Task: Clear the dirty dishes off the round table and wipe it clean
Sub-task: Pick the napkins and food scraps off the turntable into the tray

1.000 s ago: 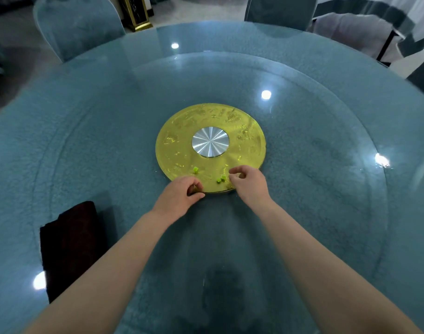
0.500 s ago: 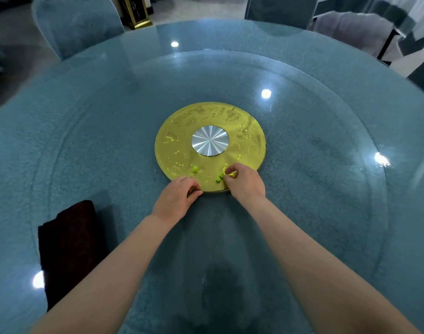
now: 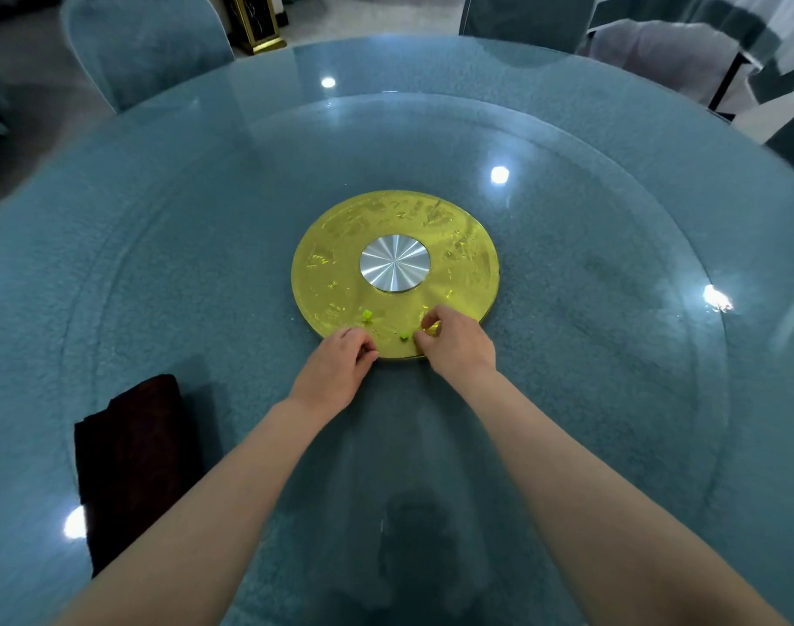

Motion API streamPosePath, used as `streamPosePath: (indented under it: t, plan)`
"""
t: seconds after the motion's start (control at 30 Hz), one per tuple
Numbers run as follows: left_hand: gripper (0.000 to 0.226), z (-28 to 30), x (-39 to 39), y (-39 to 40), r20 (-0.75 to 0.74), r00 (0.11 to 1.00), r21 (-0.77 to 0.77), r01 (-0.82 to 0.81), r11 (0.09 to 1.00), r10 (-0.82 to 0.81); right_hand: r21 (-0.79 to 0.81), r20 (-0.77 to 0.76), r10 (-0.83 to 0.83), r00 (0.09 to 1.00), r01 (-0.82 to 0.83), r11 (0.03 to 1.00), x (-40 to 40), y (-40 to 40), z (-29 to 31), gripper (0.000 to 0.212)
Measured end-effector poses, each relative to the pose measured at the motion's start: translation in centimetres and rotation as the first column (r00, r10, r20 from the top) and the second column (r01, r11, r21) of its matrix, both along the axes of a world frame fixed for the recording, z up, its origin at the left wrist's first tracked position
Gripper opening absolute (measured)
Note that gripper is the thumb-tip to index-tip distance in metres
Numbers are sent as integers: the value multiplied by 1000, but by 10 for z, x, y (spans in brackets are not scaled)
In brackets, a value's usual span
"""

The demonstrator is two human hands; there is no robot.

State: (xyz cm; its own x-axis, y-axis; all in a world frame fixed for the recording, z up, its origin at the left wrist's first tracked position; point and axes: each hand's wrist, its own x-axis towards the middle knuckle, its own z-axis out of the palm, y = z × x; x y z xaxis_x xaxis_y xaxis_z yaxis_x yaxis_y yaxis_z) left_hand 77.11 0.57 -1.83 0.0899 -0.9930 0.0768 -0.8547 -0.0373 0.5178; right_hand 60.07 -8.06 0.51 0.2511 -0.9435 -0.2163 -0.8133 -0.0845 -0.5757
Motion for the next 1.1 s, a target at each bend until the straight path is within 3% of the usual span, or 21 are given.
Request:
streamPosePath:
  t: [0.07, 0.1, 0.13, 0.17, 0.23, 0.27, 0.3, 0.33, 0.4, 0.47, 0.53, 0.6, 0.67, 0.73, 0.8, 0.87, 0.93, 1.0, 1.1]
  plan:
    - [7, 5, 0, -1, -156, 981, 48, -111, 993, 117, 74, 104, -91, 990, 83, 994, 0, -2, 3, 17]
    - [9, 7, 0, -1, -280, 935, 88, -200, 976, 217, 154, 219, -171, 960, 139, 978, 0, -3, 3, 16]
    - [12, 9, 0, -2, -442, 833, 142, -300, 943, 332, 288, 377, -293, 879, 189, 939, -1, -5, 5, 15]
    - [15, 13, 0, -2, -624, 659, 203, -383, 901, 420, 464, 524, -441, 729, 190, 865, -3, -6, 8, 15]
    - [16, 22, 3, -4, -878, 173, 339, -434, 834, 447, 737, 640, -695, 326, -4, 676, -7, -9, 15, 18]
    - [13, 27, 5, -5, -913, -59, 391, -403, 827, 403, 779, 627, -760, 171, -122, 615, -10, -10, 19, 15]
    - [11, 31, 9, -6, -905, -227, 422, -358, 833, 361, 781, 611, -788, 72, -213, 587, -12, -9, 23, 10]
    - [10, 33, 12, -6, -884, -333, 431, -309, 848, 328, 767, 605, -796, 12, -275, 579, -12, -9, 24, 7]
    - [12, 35, 15, -5, -860, -423, 410, -240, 880, 285, 739, 610, -791, -39, -333, 586, -13, -6, 25, 6]
    - [8, 34, 14, -6, -850, -452, 400, -222, 889, 270, 724, 627, -778, -42, -337, 601, -12, -5, 23, 11]
    - [3, 32, 14, -8, -858, -440, 391, -221, 893, 267, 728, 640, -768, -28, -298, 618, -13, -5, 23, 20]
    - [12, 32, 14, -13, -874, -390, 391, -213, 895, 289, 743, 649, -760, 16, -226, 630, -13, -7, 23, 22]
    - [21, 33, 13, -19, -891, -286, 419, -214, 882, 354, 770, 638, -758, 136, -115, 628, -10, -9, 21, 17]
    - [21, 33, 11, -25, -891, -105, 452, -269, 851, 441, 753, 612, -711, 346, 21, 658, -7, -10, 18, 12]
    - [22, 32, 8, -33, -852, 167, 423, -342, 839, 497, 645, 545, -566, 618, 122, 754, -3, -8, 16, 10]
    - [18, 30, 6, -40, -737, 444, 357, -386, 851, 510, 453, 432, -373, 821, 160, 877, 1, -5, 15, 10]
    - [3, 29, 4, -47, -561, 651, 301, -416, 858, 512, 278, 316, -192, 929, 103, 955, 6, -1, 12, 12]
    - [6, 28, 4, -50, -363, 815, 253, -381, 889, 453, 177, 199, -61, 978, 25, 984, 10, 3, 8, 19]
    - [12, 23, 5, -53, -164, 936, 228, -271, 935, 311, 92, 67, 44, 997, -50, 995, 12, 7, 2, 23]
